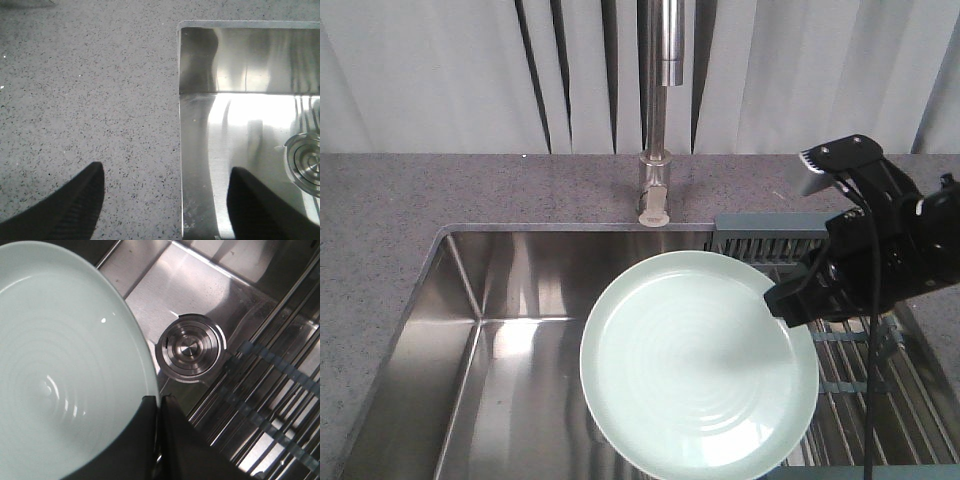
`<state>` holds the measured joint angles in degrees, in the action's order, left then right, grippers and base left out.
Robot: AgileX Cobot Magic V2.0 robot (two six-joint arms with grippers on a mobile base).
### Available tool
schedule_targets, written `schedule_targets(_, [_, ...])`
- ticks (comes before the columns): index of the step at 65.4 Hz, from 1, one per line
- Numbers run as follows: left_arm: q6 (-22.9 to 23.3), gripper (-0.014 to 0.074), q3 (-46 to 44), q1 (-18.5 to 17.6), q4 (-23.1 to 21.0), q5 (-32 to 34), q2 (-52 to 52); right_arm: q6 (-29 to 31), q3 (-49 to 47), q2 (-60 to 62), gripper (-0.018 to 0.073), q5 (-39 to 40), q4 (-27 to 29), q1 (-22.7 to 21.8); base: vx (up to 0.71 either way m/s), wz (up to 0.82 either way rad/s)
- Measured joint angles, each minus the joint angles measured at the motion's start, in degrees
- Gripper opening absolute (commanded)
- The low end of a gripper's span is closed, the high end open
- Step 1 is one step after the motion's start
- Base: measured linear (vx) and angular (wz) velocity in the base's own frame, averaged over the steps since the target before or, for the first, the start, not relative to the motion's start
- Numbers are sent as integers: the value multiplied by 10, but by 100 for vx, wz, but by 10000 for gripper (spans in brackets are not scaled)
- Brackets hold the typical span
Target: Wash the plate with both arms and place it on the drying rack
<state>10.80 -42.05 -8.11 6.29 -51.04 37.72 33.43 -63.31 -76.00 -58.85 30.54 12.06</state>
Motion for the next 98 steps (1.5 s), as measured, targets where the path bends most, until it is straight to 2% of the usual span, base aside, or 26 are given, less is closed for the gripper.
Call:
schedule_targets(23, [0,482,0,0,0,0,0,26,-117,-128,-1,-6,8,40,0,0])
schedule_targets(43, [0,482,0,0,0,0,0,12,-224,-224,-1,2,8,39,0,0])
schedule_targets(54, [0,482,0,0,0,0,0,1,-251,-243,-1,12,17,15,0,0])
schedule_targets(73, [0,482,0,0,0,0,0,-6,-245,-241,-1,2,17,-57,0,0])
schedule_targets(87, [0,482,0,0,0,0,0,3,-143,-179,-1,22,17,-87,0,0])
schedule_targets(98, [0,482,0,0,0,0,0,5,-73,-124,-1,36,15,-94,0,0])
